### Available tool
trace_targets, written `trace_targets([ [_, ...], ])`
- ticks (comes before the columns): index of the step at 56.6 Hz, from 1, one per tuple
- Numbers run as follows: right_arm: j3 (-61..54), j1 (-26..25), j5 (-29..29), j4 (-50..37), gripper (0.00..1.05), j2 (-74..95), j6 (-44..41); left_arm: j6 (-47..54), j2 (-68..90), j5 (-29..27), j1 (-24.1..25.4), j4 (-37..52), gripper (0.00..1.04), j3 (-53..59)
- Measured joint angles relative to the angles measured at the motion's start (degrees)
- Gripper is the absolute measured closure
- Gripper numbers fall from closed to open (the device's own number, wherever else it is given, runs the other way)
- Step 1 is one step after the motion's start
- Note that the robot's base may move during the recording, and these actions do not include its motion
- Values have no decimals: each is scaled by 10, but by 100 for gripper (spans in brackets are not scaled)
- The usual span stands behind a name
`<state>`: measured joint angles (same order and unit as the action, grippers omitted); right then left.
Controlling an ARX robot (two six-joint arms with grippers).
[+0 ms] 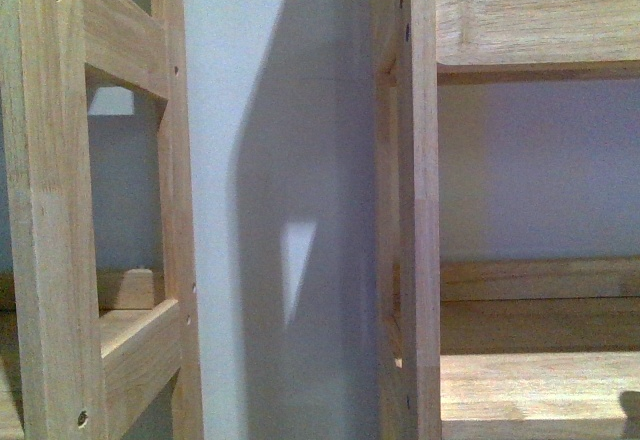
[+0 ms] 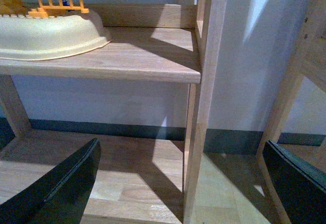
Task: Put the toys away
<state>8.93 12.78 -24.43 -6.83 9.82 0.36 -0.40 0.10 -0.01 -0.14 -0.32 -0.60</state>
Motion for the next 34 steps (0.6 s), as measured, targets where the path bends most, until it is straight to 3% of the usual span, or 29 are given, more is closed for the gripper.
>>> trace_targets([
  [18, 166, 91, -78, -68, 98, 115, -101, 0, 0, 0, 0, 0, 6, 0],
  [27, 246, 117, -86, -112, 98, 165, -151, 0, 0, 0, 0, 0, 6, 0],
  [34, 326, 111, -59, -131, 98, 212, -189, 0, 0, 0, 0, 0, 6, 0],
])
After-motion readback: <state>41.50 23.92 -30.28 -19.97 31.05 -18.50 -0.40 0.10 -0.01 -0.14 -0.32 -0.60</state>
